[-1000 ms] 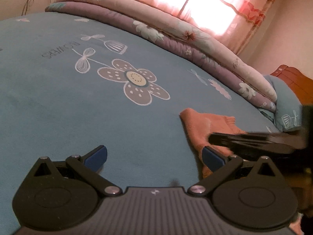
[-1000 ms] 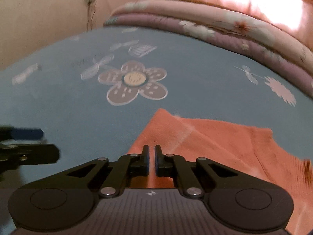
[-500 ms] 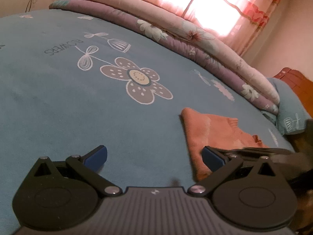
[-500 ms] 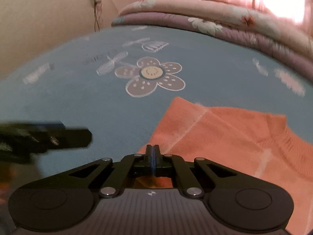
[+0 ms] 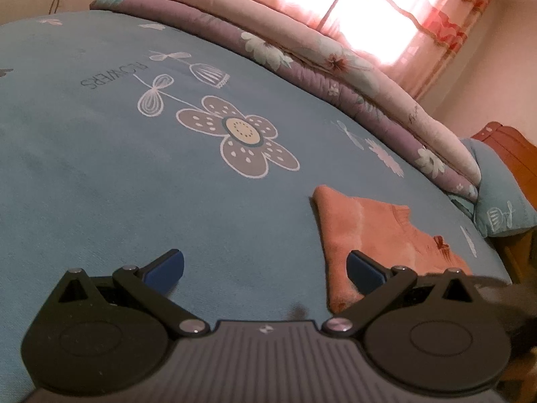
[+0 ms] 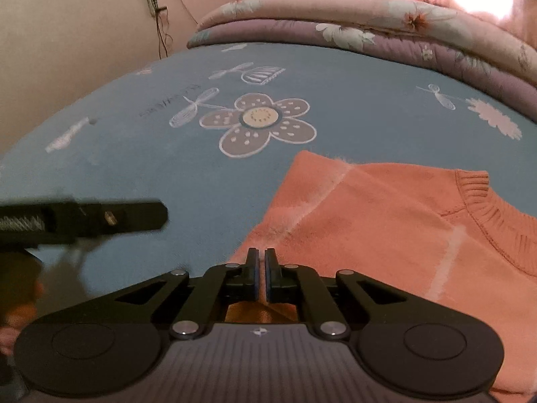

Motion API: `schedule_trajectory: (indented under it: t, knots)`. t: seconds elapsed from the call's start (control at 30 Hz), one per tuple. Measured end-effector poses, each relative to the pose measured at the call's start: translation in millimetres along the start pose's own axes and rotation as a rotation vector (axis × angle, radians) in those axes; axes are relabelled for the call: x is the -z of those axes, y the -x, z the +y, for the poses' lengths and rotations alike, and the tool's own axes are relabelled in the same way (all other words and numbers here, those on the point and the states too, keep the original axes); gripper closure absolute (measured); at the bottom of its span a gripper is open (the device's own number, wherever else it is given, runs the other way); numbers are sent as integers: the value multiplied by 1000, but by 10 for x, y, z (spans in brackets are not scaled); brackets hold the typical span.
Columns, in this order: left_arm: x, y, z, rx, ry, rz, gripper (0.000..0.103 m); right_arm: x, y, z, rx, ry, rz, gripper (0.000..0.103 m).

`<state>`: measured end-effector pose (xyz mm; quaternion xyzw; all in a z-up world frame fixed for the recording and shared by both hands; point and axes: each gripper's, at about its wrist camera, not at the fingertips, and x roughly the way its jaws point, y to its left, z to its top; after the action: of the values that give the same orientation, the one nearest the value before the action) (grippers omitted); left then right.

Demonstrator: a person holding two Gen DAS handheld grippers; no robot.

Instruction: Fold clothes

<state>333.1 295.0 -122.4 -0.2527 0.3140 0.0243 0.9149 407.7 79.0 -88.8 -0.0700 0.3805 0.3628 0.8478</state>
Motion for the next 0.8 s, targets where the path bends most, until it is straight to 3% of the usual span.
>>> schedule_trajectory:
  t: [0.07, 0.23, 0.3, 0.6, 0.8]
  knots:
    - [-1, 2, -18, -7, -10, -2, 1, 34, 72, -28, -5, -19, -14, 91]
    - [22, -20, -96, 0, -44, 10, 1, 100, -10, 47, 13, 4, 5, 90]
    - [34, -37, -156, -6, -72, 15, 1, 39, 72, 29, -33, 13, 6, 90]
    - [81, -82, -316, -27, -122, 35, 1, 67, -73, -101, -3, -94, -14, 87]
    - [79, -59, -353, -2, -130, 30, 1, 131, 140, -178, -77, -104, 36, 85]
